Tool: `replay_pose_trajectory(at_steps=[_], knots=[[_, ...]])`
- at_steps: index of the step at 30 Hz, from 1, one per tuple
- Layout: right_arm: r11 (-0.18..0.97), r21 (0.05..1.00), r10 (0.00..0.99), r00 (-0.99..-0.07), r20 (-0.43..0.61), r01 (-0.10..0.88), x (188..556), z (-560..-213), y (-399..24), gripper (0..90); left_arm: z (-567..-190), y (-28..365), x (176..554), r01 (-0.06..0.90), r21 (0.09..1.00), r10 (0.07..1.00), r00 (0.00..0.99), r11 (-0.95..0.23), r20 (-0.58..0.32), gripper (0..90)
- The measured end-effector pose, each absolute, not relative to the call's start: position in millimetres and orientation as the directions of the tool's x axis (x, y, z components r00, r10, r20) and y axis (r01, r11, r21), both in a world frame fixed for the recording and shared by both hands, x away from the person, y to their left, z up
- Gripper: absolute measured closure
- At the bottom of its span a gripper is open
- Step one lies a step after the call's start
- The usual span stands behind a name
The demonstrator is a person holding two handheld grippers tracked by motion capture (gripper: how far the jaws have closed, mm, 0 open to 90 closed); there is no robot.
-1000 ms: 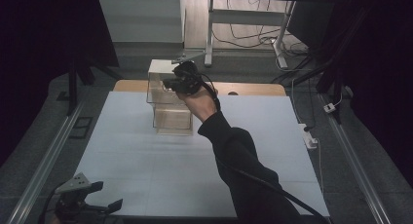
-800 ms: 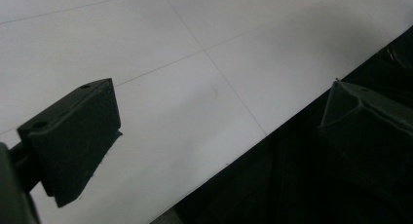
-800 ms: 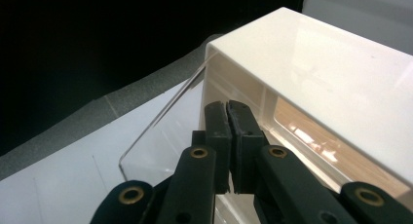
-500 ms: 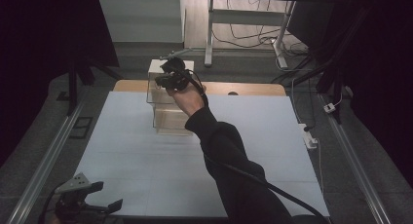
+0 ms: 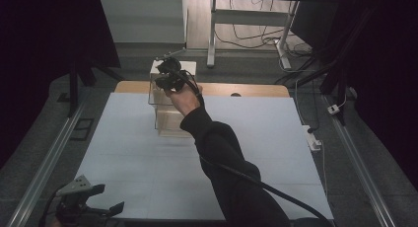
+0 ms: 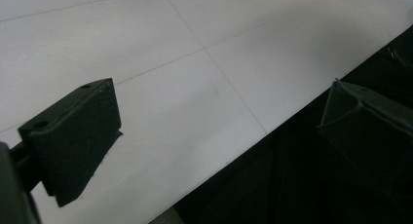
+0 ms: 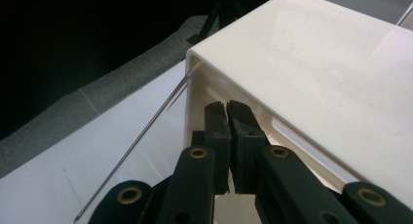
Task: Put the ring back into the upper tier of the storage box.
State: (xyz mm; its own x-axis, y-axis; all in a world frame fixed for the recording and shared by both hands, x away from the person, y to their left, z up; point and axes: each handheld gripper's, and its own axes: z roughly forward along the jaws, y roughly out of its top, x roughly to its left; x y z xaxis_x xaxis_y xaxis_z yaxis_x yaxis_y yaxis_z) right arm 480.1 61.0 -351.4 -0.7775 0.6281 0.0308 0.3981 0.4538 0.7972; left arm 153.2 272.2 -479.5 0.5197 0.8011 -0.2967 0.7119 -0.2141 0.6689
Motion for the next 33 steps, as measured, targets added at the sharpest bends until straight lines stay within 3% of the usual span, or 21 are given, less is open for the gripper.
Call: replay_pose_trajectory(at_steps=[16, 33], knots=[[0.46, 0.8, 0.61, -0.792, 0.031, 0.385, 475, -344, 56, 75.1, -480, 273, 153, 0.712, 0.67, 0.802, 0.517, -0.21, -0.299, 1.1], [0.448, 0.827, 0.527, -0.847, 0.063, 0.34, 452, -325, 31, 47.1, -480, 273, 154, 0.715, 0.669, 0.804, 0.512, -0.203, -0.304, 1.0]])
